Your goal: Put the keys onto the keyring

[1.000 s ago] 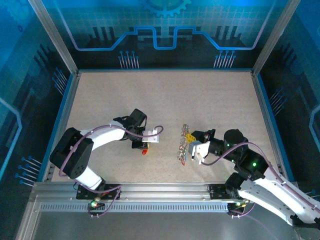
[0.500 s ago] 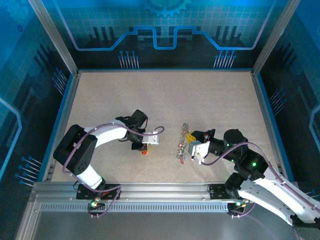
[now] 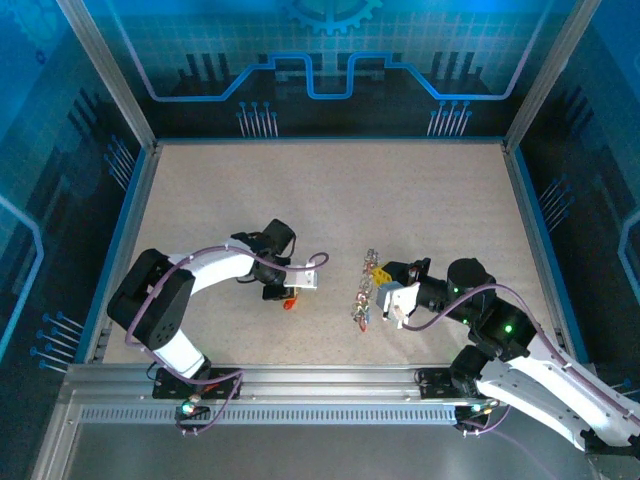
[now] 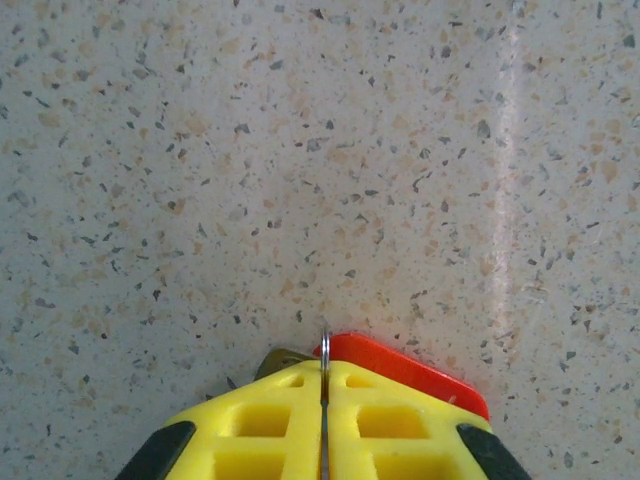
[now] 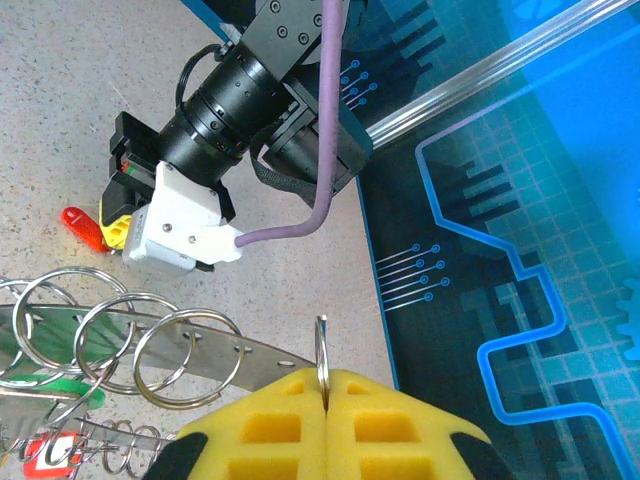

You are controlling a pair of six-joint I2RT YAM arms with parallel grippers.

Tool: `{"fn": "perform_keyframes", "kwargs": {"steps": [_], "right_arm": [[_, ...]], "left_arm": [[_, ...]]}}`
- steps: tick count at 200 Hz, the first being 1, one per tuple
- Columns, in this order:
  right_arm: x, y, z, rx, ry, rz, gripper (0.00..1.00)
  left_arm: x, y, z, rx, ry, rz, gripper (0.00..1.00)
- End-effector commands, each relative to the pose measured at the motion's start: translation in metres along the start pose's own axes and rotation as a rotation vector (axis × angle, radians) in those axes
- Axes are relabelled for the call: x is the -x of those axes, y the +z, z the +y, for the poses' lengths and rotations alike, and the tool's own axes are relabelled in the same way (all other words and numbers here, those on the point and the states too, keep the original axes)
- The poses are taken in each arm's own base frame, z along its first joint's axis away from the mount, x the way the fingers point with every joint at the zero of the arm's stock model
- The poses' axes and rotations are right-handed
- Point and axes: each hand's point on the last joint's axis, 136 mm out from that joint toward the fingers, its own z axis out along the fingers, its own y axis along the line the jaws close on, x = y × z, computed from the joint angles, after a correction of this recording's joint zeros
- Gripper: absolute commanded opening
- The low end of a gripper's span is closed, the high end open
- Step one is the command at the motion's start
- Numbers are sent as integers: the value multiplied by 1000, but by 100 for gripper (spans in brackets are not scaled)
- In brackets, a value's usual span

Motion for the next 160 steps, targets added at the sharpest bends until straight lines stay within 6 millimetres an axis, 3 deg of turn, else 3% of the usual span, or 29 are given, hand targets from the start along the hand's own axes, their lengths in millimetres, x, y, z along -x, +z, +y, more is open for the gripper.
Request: {"fn": "perform_keyframes", "kwargs": {"steps": [1, 95, 138, 160], "right_arm": [[15, -5, -14, -41, -3, -50, 0], [15, -5, -13, -38, 1, -49, 0], [15, -6, -13, -38, 2, -49, 0], [16, -6, -12, -37, 1, -52, 0]], "left_arm": [[7, 0, -1, -10, 12, -30, 17], [7, 9, -6, -31, 24, -8, 19], [6, 7, -7, -34, 36, 4, 3], [6, 4, -6, -32, 32, 8, 0]]}}
